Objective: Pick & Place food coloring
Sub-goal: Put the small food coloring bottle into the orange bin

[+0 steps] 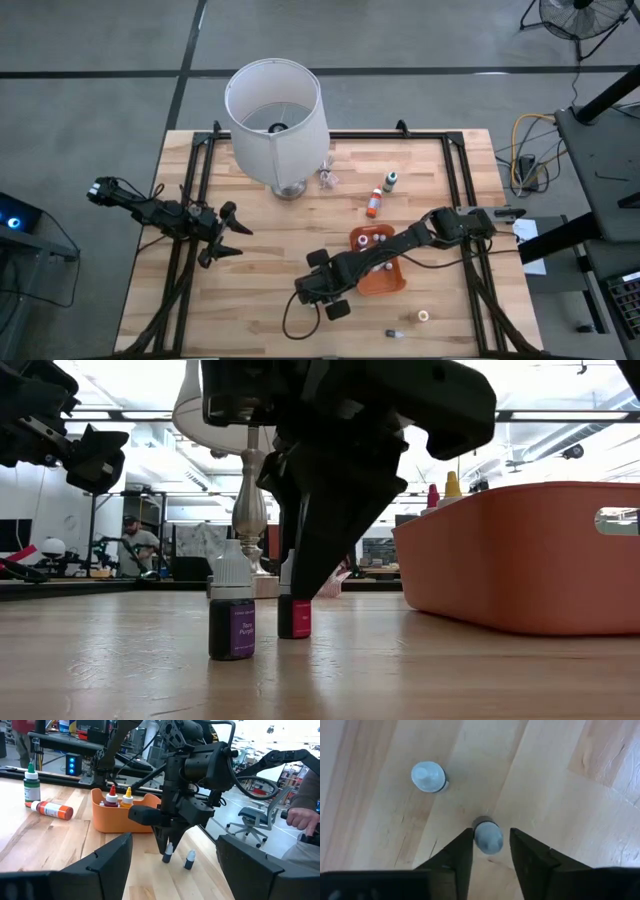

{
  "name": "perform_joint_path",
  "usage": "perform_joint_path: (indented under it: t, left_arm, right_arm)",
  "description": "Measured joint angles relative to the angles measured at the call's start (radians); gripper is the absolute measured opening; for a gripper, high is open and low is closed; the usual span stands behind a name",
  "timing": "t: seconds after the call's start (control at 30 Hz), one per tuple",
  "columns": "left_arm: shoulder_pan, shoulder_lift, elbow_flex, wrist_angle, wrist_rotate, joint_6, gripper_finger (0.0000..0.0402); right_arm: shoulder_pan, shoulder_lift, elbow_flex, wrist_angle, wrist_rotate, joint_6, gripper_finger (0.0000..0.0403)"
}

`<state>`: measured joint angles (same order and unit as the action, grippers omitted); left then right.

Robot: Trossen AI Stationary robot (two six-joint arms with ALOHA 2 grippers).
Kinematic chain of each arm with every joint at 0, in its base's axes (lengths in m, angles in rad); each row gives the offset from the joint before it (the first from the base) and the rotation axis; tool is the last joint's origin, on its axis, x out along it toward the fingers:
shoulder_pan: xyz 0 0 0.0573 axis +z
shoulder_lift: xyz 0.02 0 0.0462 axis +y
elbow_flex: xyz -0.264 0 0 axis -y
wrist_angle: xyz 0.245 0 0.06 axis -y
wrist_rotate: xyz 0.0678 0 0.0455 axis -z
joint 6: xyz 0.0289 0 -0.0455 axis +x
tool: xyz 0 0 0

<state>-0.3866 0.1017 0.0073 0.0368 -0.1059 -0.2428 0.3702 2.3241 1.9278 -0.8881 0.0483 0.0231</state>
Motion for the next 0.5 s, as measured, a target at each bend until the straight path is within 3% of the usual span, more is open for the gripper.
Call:
perform_joint_path:
  t: [0.27,0.5]
  left_arm:
    - [0.000,0.000,0.000,0.000,0.000,0.000,0.0258]
    - [0.000,0.000,0.000,0.000,0.000,0.000,0.0259]
  right_arm:
    - [0.000,0.000,0.000,0.012,0.000,0.003,0.0066]
    - [-0.002,-0.004,0.038,-0.054,0.000,0.002,0.0063]
